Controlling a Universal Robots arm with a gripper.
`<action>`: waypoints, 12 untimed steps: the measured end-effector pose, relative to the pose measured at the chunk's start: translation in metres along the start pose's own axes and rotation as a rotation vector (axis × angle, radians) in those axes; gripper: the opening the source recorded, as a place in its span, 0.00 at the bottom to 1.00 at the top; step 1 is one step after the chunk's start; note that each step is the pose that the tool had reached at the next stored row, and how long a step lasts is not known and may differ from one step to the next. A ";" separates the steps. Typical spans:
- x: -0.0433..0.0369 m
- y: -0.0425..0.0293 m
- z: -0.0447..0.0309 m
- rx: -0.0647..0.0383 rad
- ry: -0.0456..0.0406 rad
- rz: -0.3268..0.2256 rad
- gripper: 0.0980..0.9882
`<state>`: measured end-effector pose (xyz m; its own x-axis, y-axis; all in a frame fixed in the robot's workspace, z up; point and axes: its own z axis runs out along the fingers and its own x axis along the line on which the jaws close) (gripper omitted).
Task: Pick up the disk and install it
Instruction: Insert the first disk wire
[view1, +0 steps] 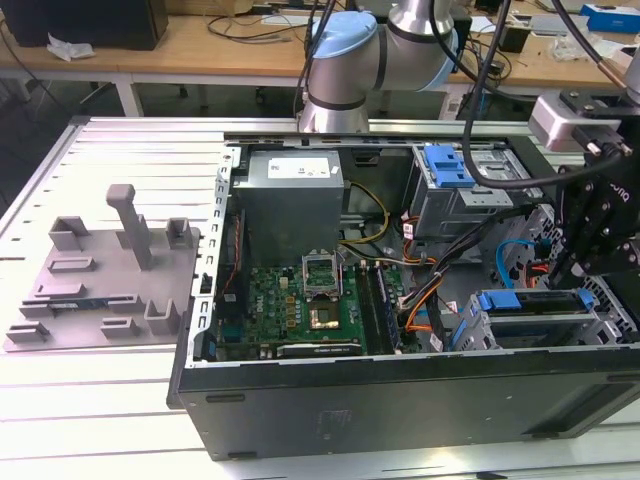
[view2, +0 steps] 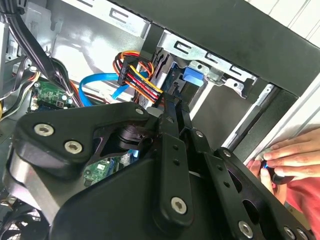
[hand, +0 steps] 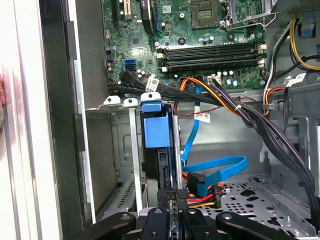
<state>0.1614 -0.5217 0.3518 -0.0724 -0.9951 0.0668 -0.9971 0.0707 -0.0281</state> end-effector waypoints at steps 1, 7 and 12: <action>0.0000 0.0000 0.0002 0.000 0.0001 0.000 0.08; 0.0002 0.0000 0.0016 0.000 0.0000 0.000 0.08; 0.0003 0.0000 0.0026 0.000 0.0000 0.000 0.08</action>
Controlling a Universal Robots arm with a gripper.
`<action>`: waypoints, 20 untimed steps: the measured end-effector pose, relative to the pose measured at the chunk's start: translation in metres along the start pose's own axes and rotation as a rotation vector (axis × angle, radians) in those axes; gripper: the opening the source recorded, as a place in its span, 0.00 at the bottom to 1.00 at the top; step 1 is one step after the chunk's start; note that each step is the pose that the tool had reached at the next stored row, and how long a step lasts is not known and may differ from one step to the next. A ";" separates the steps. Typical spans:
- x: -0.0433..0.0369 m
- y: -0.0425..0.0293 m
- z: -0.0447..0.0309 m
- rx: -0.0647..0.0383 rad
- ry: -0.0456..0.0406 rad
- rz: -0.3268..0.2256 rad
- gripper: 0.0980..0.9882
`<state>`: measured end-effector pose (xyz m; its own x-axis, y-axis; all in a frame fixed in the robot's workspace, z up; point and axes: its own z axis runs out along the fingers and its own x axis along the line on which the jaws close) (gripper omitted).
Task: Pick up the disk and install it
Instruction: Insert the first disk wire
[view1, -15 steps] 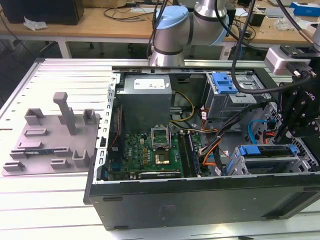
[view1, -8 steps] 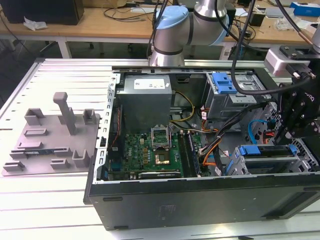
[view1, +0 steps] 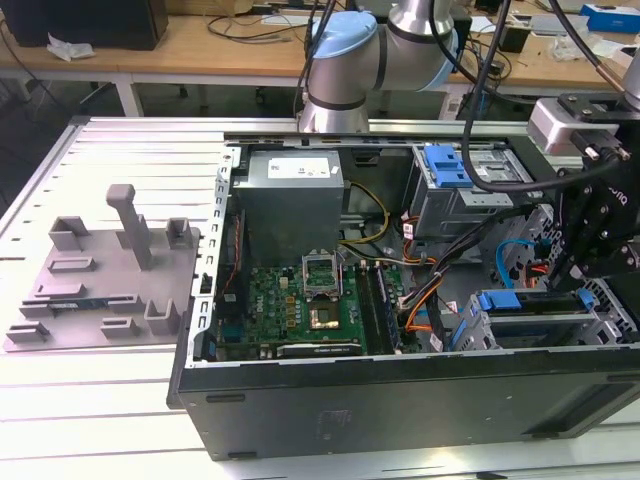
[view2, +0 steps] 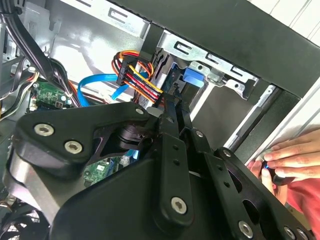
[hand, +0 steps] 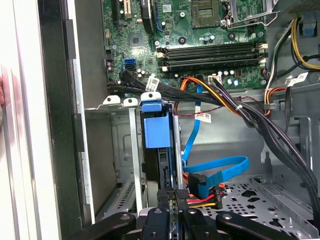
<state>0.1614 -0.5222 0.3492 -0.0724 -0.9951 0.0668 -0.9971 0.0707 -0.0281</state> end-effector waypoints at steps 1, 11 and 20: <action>0.0000 0.0000 0.0002 0.000 0.0001 0.000 0.08; -0.0002 -0.0003 0.0030 0.000 0.0000 0.000 0.08; -0.0004 -0.0002 0.0058 0.000 0.0000 0.000 0.08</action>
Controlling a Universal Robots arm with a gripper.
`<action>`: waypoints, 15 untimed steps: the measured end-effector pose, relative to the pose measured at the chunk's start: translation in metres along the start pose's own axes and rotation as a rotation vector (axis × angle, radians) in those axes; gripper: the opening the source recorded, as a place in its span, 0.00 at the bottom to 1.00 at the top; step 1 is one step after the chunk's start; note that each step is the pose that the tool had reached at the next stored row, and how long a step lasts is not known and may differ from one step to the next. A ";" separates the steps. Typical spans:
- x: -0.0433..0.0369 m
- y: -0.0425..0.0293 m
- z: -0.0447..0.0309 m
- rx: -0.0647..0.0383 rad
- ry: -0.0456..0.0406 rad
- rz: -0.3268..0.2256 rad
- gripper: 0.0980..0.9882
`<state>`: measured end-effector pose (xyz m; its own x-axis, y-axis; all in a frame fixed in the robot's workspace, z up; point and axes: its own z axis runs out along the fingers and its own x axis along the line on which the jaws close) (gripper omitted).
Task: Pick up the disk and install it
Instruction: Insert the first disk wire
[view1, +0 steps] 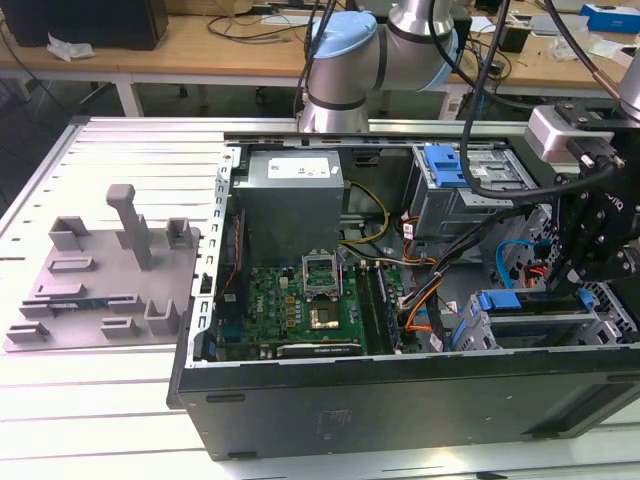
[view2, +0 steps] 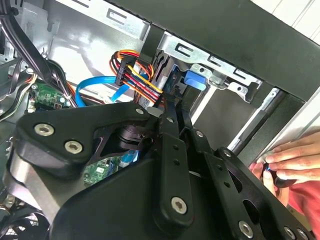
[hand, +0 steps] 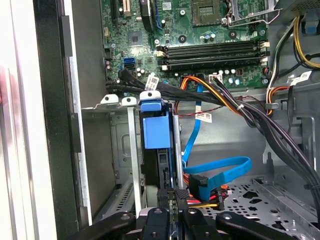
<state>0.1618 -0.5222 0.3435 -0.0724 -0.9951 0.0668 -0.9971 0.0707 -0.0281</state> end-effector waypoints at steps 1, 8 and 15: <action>-0.0001 0.0000 0.0004 0.000 0.0000 0.000 0.08; -0.0002 0.0001 0.0031 0.000 0.0000 0.000 0.08; 0.0000 0.0000 0.0055 0.000 0.0001 0.000 0.08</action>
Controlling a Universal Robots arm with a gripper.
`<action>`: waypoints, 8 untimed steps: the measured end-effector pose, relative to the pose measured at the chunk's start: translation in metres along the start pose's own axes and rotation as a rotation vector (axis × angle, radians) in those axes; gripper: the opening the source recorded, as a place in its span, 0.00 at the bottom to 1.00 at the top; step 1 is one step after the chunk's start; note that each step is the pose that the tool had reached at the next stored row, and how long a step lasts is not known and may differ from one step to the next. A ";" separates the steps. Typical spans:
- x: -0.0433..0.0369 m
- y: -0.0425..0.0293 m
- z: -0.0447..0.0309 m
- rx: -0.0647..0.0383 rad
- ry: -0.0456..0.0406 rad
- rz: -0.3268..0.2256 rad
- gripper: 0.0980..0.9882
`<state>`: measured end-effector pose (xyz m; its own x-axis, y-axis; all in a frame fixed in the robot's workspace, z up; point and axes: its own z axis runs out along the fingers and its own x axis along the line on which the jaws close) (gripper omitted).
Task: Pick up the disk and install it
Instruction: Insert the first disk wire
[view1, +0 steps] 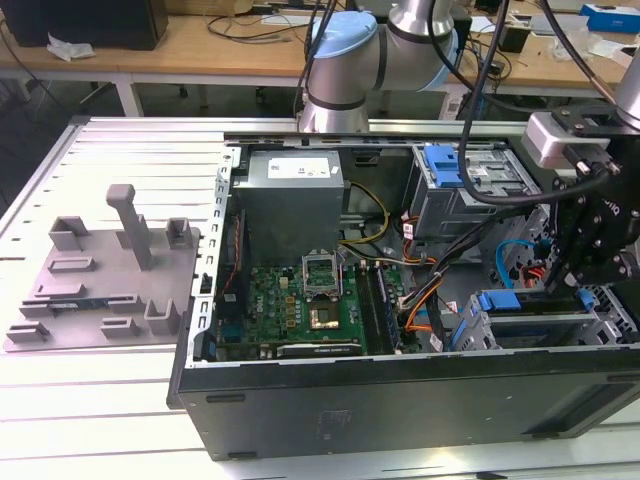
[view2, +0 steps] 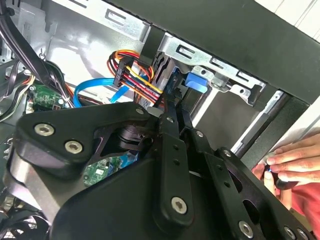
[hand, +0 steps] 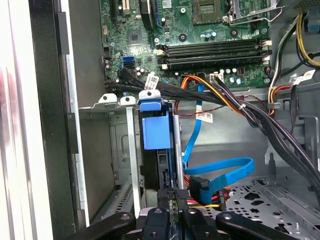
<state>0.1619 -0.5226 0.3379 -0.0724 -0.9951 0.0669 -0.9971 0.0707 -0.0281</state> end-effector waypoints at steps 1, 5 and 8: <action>0.0001 0.0000 0.0004 0.000 0.0000 0.000 0.08; 0.0002 0.0000 0.0016 0.000 -0.0002 0.000 0.08; 0.0002 0.0000 0.0016 0.000 -0.0002 0.000 0.15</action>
<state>0.1619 -0.5229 0.3363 -0.0724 -0.9951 0.0667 -0.9971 0.0707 -0.0280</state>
